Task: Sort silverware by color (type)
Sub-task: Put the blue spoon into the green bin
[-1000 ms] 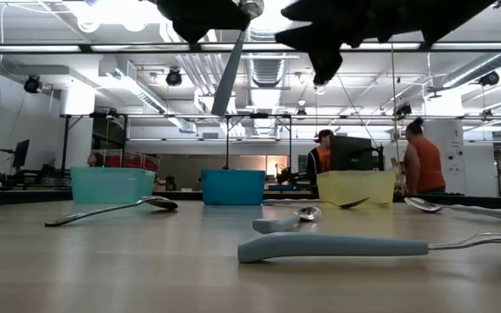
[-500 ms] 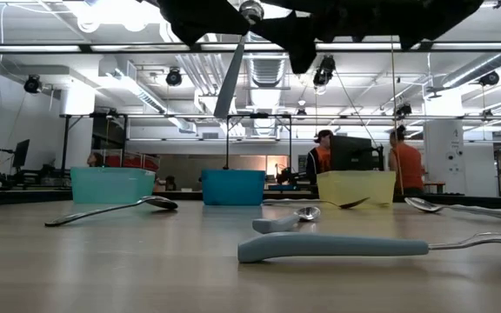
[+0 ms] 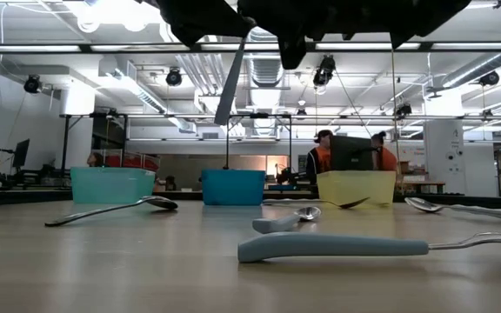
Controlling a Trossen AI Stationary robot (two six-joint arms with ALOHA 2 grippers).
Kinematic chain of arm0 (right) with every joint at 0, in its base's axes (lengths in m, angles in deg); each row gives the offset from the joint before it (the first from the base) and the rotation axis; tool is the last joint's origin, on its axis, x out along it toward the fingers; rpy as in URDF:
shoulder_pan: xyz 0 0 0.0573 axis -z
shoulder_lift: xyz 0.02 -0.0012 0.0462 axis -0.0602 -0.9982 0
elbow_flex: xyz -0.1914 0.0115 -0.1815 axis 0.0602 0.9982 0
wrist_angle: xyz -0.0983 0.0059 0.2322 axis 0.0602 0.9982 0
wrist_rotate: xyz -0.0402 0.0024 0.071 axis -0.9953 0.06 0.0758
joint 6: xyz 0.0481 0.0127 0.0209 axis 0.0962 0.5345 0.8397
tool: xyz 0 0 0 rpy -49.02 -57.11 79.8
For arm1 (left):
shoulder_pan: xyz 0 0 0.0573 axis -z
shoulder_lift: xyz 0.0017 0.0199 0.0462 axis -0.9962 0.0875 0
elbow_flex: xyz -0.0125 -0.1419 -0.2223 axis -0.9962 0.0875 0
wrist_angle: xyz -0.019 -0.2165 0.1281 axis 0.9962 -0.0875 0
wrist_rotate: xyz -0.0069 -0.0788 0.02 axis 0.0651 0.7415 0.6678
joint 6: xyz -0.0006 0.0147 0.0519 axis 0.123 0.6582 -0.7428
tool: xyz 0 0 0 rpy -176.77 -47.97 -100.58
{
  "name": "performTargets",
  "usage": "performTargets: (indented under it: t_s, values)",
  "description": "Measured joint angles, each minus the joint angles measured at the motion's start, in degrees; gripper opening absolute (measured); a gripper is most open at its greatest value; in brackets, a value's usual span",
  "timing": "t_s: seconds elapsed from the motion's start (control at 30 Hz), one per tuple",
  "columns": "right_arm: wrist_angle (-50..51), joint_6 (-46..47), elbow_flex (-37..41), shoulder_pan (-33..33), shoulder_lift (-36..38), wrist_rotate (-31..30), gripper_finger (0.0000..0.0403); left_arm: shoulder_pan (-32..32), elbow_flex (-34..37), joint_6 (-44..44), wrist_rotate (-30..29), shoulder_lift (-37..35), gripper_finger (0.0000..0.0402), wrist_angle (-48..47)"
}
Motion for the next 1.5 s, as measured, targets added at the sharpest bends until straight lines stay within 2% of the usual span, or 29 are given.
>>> performTargets:
  t_s: [0.17,0.27,0.43,0.6,0.7,0.83,0.9,0.93,1.1,1.3,1.5]
  values:
    - [0.78,-3.28,-0.02,0.01,0.28,1.74,0.0012,0.0,0.0,0.68,0.33,0.02,0.0,-0.1]
    - [2.05,-7.44,-0.07,0.15,1.12,4.74,0.0011,-0.04,-0.02,0.98,3.22,-0.22,0.0006,-0.09]
    - [5.91,-12.41,-0.44,0.63,3.23,11.79,0.001,0.09,-0.02,1.0,6.75,-0.97,0.0035,-2.5]
    - [12.33,-15.35,-0.46,0.92,5.72,11.8,0.001,-0.11,-0.02,0.87,6.55,-1.81,0.0066,-5.04]
    - [17.92,-27.57,-0.46,0.73,7.24,11.84,0.001,-0.07,-0.02,0.09,8.42,-2.03,0.0084,-4.77]
    - [23.28,-49.67,-0.46,-0.78,7.85,12.21,0.001,-0.09,-0.02,-1.37,9.87,-2.02,0.0109,-3.19]
    - [25.03,-61.25,-0.46,-1.46,7.85,13.79,0.001,-0.16,-0.02,-1.77,9.87,-1.85,0.0123,-2.52]
    - [25.23,-64.08,-0.46,-1.6,7.85,15.22,0.0011,-0.18,-0.02,-2.1,9.87,-1.8,0.013,-2.44]
    - [24.69,-63.38,-1.34,-1.98,7.88,20.72,0.0011,-0.17,-0.02,-4.06,9.88,-1.15,0.0162,-0.49]
    - [25.14,-64.48,-2.21,-2.69,7.33,21.18,0.0011,-0.67,-0.02,-8.61,15.71,3.53,0.0175,7.57]
    - [26.09,-64.42,-2.34,-2.62,7.15,21.1,0.0012,-1.8,-0.42,-9.4,15.94,8.92,0.0176,11.95]
